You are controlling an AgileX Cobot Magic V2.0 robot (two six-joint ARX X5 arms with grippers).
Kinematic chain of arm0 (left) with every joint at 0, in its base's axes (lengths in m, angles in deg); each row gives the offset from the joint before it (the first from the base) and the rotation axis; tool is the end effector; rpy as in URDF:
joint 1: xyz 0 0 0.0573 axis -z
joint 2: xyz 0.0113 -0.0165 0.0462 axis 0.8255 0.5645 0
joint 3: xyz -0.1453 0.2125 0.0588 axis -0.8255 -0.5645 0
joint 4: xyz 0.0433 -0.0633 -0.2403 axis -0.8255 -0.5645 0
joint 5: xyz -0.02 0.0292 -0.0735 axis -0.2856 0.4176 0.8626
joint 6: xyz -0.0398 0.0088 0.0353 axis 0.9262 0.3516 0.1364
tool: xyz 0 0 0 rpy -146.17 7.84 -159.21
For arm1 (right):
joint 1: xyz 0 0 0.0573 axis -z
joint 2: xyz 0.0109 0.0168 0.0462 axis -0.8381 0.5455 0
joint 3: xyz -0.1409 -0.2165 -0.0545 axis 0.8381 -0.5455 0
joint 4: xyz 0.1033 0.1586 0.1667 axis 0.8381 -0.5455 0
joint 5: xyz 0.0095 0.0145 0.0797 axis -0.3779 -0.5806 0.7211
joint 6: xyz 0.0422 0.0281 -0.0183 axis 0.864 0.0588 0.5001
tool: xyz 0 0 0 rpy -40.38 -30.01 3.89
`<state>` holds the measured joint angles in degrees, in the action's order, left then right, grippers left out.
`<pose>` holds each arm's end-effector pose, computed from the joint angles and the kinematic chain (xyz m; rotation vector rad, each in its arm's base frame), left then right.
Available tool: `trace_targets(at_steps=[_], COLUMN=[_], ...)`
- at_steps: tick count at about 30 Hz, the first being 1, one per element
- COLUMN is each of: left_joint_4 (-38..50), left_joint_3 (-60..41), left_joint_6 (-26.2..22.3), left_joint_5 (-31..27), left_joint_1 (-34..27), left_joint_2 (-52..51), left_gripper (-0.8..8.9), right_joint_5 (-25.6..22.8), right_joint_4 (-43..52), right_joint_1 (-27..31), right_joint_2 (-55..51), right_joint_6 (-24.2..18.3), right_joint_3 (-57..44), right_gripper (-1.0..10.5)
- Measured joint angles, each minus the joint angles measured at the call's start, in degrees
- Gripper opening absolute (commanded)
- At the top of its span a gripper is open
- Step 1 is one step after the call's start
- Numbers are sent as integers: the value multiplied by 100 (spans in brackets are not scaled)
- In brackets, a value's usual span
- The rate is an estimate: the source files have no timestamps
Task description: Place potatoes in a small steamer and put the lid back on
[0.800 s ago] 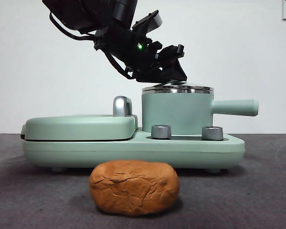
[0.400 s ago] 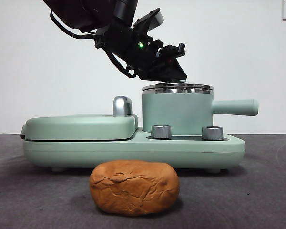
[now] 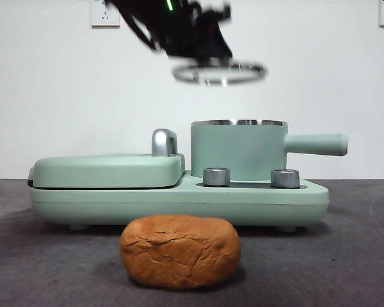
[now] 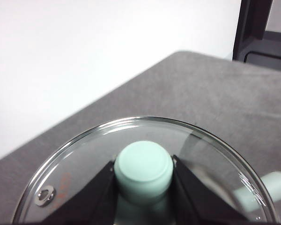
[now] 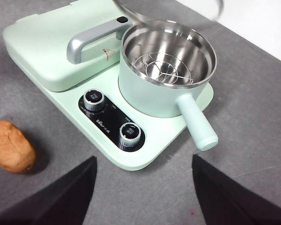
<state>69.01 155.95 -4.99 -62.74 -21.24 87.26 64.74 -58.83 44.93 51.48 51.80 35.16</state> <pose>0.3368 -0.2376 0.3277 0.1961 0.1436 -0.8159 0.1211 0.0363 0.3292 -0.3240 0.4357 0.6594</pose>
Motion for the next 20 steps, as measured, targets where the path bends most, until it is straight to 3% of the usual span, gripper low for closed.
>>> trace_targets(at_steps=[9, 13, 16, 20], left_joint_4=[-2430, -3602, -3897, -3871], left_joint_3=[2, -13, -199, -743], left_joint_6=[85, 133, 173, 328], left_joint_5=[4, -317, -745, -839], left_joint_1=[-17, -63, -116, -271], left_joint_2=[-1412, -1917, -2271, -2793], left_gripper=[10, 11, 11, 10], right_joint_5=[101, 323, 435, 450], right_joint_4=[0, 0, 0, 2], right_joint_1=[-50, -356, -710, -1261], right_joint_2=[2, 83, 295, 780], right_joint_6=[0, -26, -120, -254], right_joint_3=[0, 0, 0, 0], right_gripper=[327, 398, 398, 398])
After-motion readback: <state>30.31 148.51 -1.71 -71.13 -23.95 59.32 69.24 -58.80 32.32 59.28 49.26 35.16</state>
